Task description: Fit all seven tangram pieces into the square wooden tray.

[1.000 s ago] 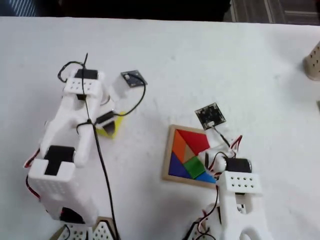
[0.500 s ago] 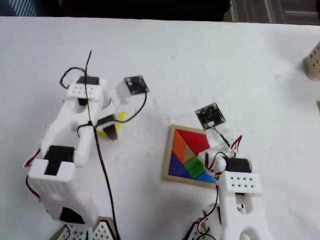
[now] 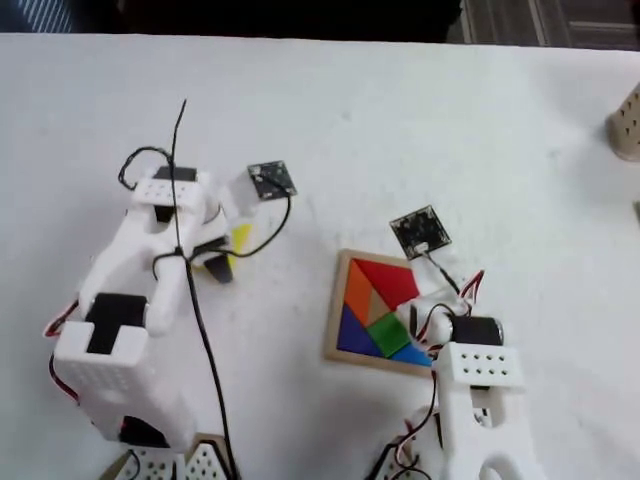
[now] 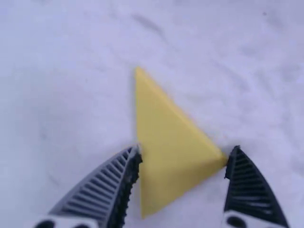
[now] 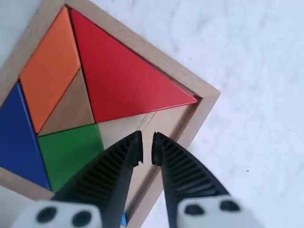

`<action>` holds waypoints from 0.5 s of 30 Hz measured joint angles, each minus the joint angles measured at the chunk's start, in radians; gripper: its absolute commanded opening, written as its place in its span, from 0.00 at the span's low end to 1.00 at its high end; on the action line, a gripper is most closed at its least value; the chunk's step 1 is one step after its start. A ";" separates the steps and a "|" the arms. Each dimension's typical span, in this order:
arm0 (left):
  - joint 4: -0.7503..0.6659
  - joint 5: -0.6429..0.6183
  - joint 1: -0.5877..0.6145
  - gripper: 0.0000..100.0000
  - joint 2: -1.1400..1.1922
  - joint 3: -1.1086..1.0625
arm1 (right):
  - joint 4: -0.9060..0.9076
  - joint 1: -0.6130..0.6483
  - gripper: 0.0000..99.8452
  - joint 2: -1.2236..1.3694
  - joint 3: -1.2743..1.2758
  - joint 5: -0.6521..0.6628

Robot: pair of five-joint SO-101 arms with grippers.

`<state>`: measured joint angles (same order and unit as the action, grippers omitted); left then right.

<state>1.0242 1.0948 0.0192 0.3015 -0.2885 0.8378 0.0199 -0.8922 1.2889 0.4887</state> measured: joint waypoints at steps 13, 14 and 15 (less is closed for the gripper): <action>-0.008 -0.002 -0.006 0.18 -0.003 -0.006 | 0.000 0.000 0.04 0.000 0.000 0.000; -0.008 -0.005 -0.006 0.18 -0.003 -0.006 | 0.000 0.000 0.04 0.000 0.000 0.000; -0.008 -0.006 -0.006 0.17 -0.003 -0.006 | 0.000 0.000 0.04 0.000 0.000 0.000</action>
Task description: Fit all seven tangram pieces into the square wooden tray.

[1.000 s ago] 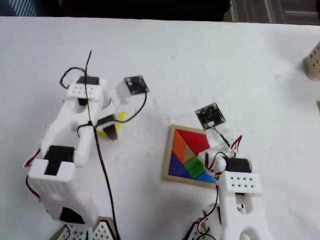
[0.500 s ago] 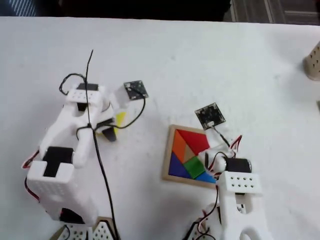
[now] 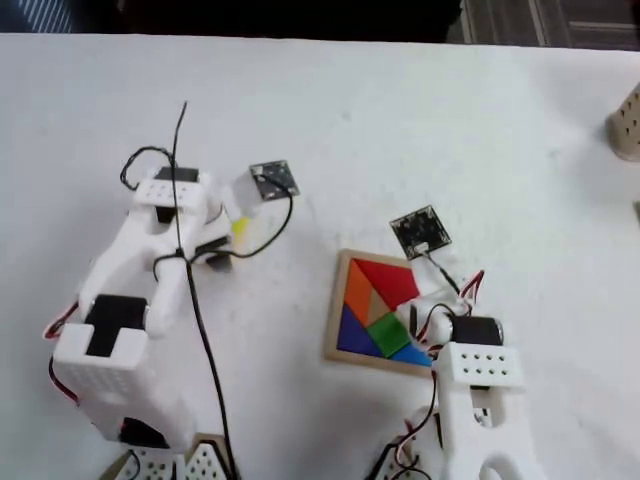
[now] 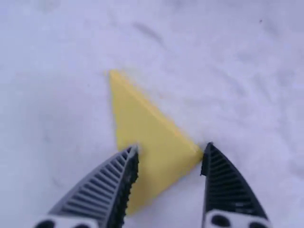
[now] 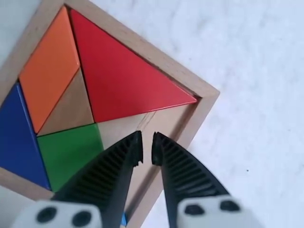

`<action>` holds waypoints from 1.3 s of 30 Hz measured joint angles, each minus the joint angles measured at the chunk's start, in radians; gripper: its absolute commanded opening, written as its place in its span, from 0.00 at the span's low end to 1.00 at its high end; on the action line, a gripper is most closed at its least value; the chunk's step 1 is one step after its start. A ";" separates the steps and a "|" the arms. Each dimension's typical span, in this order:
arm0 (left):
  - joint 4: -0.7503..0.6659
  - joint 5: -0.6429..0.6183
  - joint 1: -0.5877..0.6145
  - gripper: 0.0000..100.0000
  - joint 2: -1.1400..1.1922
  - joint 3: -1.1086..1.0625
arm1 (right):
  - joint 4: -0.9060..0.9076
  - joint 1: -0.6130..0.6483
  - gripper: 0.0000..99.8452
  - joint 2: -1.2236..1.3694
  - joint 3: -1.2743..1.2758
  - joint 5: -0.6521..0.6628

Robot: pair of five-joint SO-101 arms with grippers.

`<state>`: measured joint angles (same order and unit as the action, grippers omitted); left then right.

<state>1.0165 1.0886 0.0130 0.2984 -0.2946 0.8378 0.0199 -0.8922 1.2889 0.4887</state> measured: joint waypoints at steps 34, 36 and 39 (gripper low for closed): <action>0.087 0.000 0.054 0.36 0.051 0.158 | 0.000 0.037 0.04 0.000 0.020 0.057; 0.087 0.000 0.068 0.36 0.107 0.204 | 0.000 0.048 0.04 0.000 0.020 0.060; 0.087 0.000 0.078 0.36 0.189 0.250 | 0.000 0.057 0.04 0.000 0.020 0.060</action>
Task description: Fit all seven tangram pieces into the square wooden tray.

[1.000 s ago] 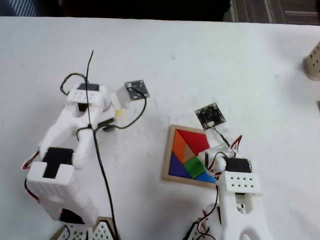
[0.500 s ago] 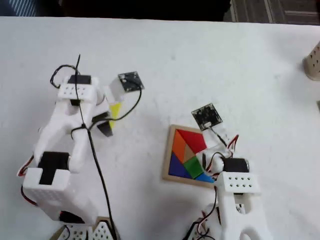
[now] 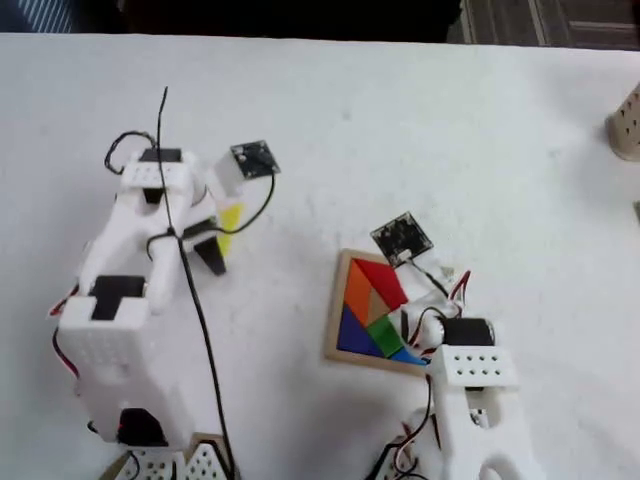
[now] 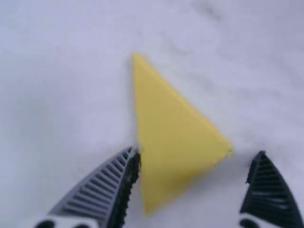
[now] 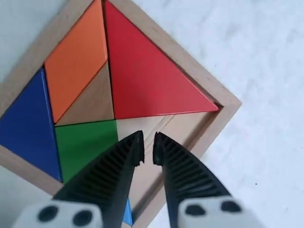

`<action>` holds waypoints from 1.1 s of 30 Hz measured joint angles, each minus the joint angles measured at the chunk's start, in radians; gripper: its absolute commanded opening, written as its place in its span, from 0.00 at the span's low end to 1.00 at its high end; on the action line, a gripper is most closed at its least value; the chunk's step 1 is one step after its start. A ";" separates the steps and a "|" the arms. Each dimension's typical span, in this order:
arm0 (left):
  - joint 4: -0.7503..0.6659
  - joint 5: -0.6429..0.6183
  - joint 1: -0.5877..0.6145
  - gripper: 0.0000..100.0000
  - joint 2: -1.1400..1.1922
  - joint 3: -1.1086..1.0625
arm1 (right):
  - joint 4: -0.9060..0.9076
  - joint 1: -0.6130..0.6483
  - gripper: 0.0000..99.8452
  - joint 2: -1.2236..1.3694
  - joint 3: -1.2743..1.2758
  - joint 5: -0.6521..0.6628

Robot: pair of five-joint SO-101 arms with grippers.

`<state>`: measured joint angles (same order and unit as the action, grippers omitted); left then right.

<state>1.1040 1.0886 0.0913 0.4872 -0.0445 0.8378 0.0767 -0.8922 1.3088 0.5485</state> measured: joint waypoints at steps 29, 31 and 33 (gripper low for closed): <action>0.068 0.000 -0.028 0.23 0.038 0.063 | 0.000 -0.002 0.04 0.000 0.000 0.000; 0.084 -0.020 -0.028 0.26 0.035 0.072 | 0.000 -0.003 0.04 0.000 0.000 0.000; 0.117 -0.068 -0.028 0.30 0.031 0.083 | 0.000 0.000 0.04 0.000 0.000 0.000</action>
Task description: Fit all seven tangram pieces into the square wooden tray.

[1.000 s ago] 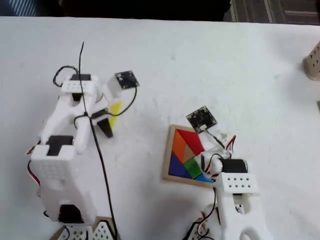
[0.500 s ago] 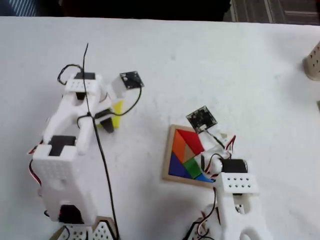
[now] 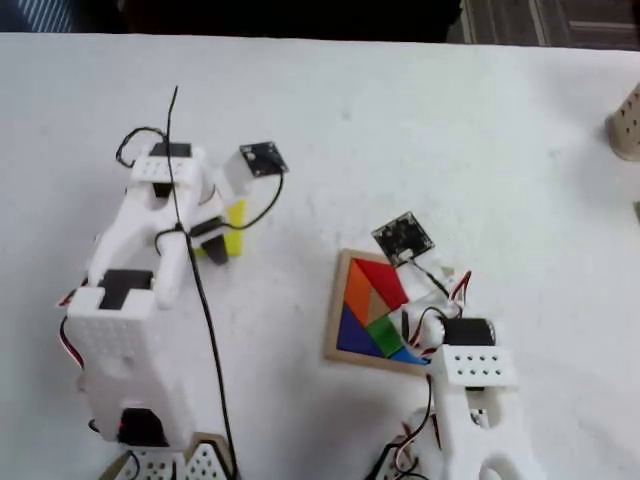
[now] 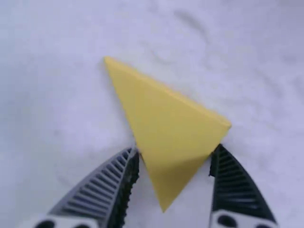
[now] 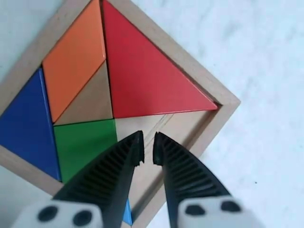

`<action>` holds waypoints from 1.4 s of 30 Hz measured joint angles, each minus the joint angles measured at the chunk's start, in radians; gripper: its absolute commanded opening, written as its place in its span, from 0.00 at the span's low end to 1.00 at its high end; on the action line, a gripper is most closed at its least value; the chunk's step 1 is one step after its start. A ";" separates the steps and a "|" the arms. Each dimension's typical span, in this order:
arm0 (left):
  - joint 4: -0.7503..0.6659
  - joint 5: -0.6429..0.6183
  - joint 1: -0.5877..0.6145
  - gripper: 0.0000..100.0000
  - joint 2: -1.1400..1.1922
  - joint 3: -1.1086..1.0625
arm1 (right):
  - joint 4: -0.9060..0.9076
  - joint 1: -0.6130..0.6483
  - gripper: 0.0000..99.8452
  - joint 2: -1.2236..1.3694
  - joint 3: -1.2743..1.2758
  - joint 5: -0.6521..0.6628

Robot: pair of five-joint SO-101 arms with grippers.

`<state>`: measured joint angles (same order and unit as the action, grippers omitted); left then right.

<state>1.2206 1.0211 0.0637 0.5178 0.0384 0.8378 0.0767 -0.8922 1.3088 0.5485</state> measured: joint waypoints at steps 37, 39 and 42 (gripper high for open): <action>-0.080 -0.273 -0.049 0.21 0.029 0.025 | 0.000 -0.002 0.04 0.000 0.000 0.000; -0.080 -0.273 -0.048 0.20 0.029 0.034 | 0.000 -0.002 0.04 0.000 0.000 0.000; -0.080 -0.273 -0.048 0.20 0.029 0.034 | 0.000 0.000 0.04 0.000 0.000 0.000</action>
<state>1.1408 0.7480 0.0161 0.5470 0.0721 0.8378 0.0767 -0.8922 1.3088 0.5485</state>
